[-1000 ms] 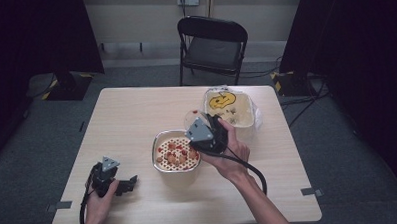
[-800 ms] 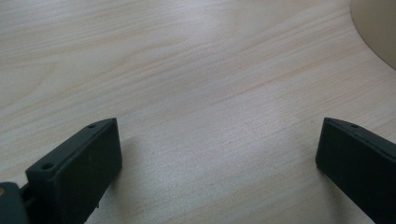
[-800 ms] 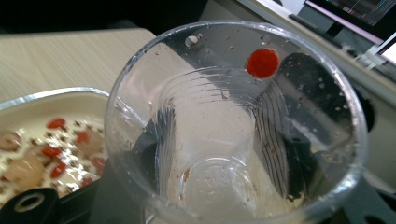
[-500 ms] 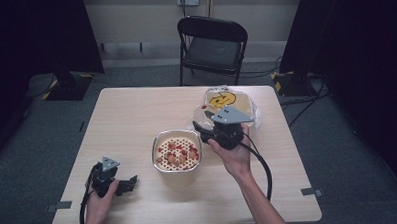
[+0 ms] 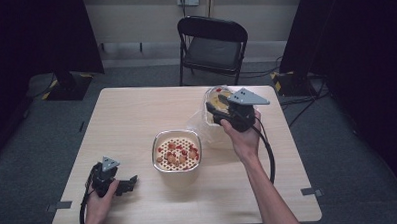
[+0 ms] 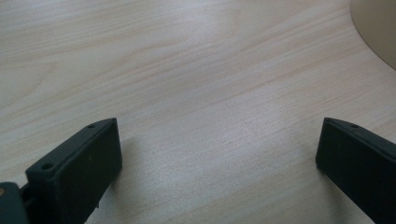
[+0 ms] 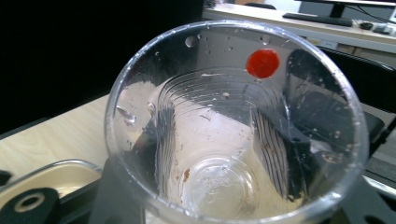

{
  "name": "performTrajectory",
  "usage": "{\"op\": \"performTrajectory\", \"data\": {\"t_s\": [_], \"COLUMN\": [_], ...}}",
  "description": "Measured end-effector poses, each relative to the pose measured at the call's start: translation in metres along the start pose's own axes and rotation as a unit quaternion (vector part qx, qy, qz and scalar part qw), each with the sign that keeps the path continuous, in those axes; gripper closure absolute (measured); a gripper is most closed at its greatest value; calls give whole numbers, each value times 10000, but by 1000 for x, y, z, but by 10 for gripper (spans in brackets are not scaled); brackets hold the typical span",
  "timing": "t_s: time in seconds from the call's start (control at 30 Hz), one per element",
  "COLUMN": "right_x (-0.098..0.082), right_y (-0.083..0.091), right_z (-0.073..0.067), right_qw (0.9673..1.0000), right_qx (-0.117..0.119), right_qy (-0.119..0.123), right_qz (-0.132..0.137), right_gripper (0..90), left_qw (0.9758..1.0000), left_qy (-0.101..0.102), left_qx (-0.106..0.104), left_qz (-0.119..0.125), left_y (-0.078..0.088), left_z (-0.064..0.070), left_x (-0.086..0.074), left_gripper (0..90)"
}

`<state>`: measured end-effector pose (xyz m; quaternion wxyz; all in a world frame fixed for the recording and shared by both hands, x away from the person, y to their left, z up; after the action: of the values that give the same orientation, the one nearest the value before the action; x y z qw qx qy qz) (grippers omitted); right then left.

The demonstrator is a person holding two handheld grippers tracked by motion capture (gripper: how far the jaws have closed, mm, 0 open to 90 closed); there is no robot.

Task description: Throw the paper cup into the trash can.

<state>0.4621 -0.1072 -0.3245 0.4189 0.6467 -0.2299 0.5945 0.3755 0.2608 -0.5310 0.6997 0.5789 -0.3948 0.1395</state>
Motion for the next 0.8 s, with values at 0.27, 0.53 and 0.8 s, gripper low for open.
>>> {"op": "performTrajectory", "data": {"t_s": [0.27,0.53,0.8], "right_x": [1,-6,-10], "right_y": [-12,-21,-23], "right_z": [35,51,55], "right_qw": [9992,9977,9968], "right_qx": [-336,-527,-599], "right_qy": [-195,-382,-422], "right_qz": [-83,-206,-322], "right_gripper": [465,302,160], "left_qw": [10000,10000,10000], "left_qy": [3,1,1], "left_qx": [-1,-2,-1], "left_qz": [1,-1,-1], "left_y": [0,0,0], "left_z": [0,0,0], "left_x": [0,0,0], "left_gripper": [0,0,0]}}
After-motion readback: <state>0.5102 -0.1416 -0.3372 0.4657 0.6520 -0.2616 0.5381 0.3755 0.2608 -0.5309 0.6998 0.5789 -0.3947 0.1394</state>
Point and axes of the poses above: each handheld gripper's, and its own axes: y roughly backward along the jaws, x roughly out of its top, z roughly to its right, the point moved 4 cm from there along -y, roughly forward along the jaws, and after that the axes turned 1 degree about -x, right-handed, at the moved point
